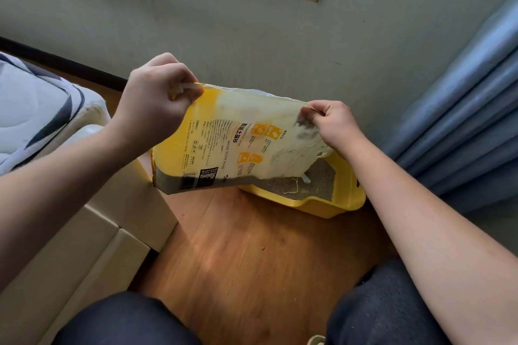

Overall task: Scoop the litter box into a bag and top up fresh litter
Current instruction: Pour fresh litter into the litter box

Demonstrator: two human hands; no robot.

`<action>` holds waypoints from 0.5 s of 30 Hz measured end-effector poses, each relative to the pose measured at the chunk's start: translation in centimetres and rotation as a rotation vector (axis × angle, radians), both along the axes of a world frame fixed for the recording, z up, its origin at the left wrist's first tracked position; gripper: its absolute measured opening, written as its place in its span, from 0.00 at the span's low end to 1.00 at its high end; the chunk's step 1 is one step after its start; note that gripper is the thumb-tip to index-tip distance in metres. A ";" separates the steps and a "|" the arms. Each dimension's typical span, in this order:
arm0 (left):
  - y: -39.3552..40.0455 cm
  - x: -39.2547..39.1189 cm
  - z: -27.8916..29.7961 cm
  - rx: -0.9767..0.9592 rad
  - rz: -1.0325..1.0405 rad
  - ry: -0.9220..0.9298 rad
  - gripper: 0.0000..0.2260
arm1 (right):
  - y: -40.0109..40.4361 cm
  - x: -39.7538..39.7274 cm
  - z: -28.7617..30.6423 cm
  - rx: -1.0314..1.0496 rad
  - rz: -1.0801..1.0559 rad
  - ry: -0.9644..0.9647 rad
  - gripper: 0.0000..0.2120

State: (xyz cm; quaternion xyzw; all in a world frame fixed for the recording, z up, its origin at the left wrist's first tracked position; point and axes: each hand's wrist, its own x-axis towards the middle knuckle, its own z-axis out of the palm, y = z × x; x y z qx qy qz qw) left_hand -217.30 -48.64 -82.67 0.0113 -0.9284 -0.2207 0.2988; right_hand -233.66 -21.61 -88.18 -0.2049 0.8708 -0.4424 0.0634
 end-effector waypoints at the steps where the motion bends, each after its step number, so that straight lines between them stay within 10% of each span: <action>1: 0.1 0.0 0.0 -0.002 0.003 -0.004 0.04 | 0.0 0.0 0.0 -0.005 0.001 -0.005 0.11; 15: 1.0 -0.2 0.2 -0.020 -0.026 -0.017 0.05 | 0.2 0.0 -0.6 -0.020 -0.014 -0.025 0.11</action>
